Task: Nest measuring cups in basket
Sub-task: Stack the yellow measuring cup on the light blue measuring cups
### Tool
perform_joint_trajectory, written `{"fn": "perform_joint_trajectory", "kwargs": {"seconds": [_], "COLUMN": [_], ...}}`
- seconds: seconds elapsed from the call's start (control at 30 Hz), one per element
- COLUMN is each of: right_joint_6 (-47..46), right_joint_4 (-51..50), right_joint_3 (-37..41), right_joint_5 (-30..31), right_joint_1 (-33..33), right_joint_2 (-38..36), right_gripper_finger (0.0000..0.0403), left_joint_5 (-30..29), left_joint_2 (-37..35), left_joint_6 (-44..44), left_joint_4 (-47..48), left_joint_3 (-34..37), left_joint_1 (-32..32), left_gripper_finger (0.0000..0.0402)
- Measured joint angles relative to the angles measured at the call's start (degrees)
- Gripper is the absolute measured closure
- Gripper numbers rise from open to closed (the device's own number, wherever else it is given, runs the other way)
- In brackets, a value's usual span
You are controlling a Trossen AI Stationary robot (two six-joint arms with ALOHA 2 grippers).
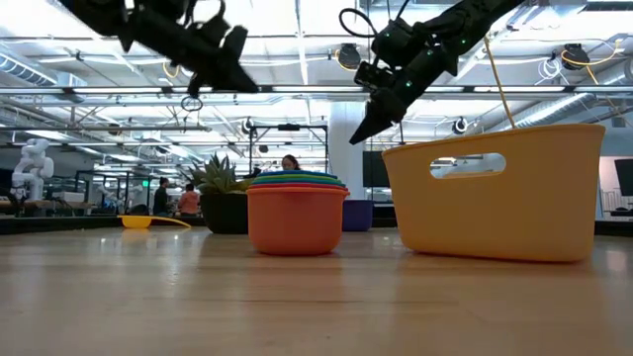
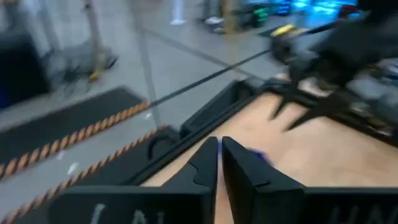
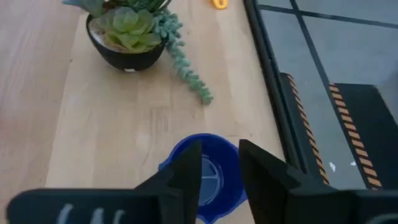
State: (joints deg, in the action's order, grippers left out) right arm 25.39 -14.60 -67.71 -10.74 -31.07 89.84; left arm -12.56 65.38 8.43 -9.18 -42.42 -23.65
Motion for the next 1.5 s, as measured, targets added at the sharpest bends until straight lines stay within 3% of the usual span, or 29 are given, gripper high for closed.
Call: {"fn": "perform_joint_trajectory", "kwargs": {"seconds": [0.23,0.4,0.57,0.67,0.83,0.93,1.1,1.33,1.4,1.5], "right_joint_6": [0.42,2.02,0.73,-1.31,-2.19,-1.81,-0.49,-4.56,-6.35,-8.62], "right_joint_4": [1.07,5.72,12.98,14.55,13.72,13.82,14.92,24.33,30.26,38.23], "right_joint_3": [-0.02,-0.02,-0.02,-0.02,-0.02,0.29,2.38,6.32,7.96,10.29], "right_joint_5": [0.04,-0.39,-8.10,-12.94,-17.96,-17.98,-17.93,-17.89,-17.97,-18.03], "right_joint_1": [-0.46,-0.50,-0.48,-0.46,-0.44,-0.37,-1.48,-4.45,-4.61,-4.61], "right_joint_2": [-0.06,-0.06,-0.06,-0.06,-0.06,-0.06,-0.06,-0.04,-0.06,-0.04], "right_gripper_finger": [0.0261,0.0248,0.0248,0.0249,0.0249,0.0249,0.0249,0.0250,0.0250,0.0250], "left_joint_5": [-1.85,-8.42,-10.03,-10.01,-10.07,-10.37,-15.87,-17.54,-16.17,-7.57], "left_joint_2": [-0.87,-1.24,-1.91,-1.65,0.30,0.42,0.41,0.62,1.12,2.43], "left_joint_6": [6.41,10.27,10.37,10.63,21.50,23.70,20.45,18.56,18.64,19.19], "left_joint_4": [6.36,9.13,4.85,10.12,25.82,25.75,22.99,26.39,27.77,28.02], "left_joint_3": [1.41,1.41,1.30,1.30,1.52,1.50,1.41,1.39,1.39,1.32], "left_joint_1": [-4.74,-6.61,-9.00,-11.43,-15.20,-15.30,-15.74,-19.14,-21.34,-24.92], "left_gripper_finger": [0.0297,0.0219,0.0175,0.0168,0.0167,0.0167,0.0167,0.0167,0.0167,0.0167]}}
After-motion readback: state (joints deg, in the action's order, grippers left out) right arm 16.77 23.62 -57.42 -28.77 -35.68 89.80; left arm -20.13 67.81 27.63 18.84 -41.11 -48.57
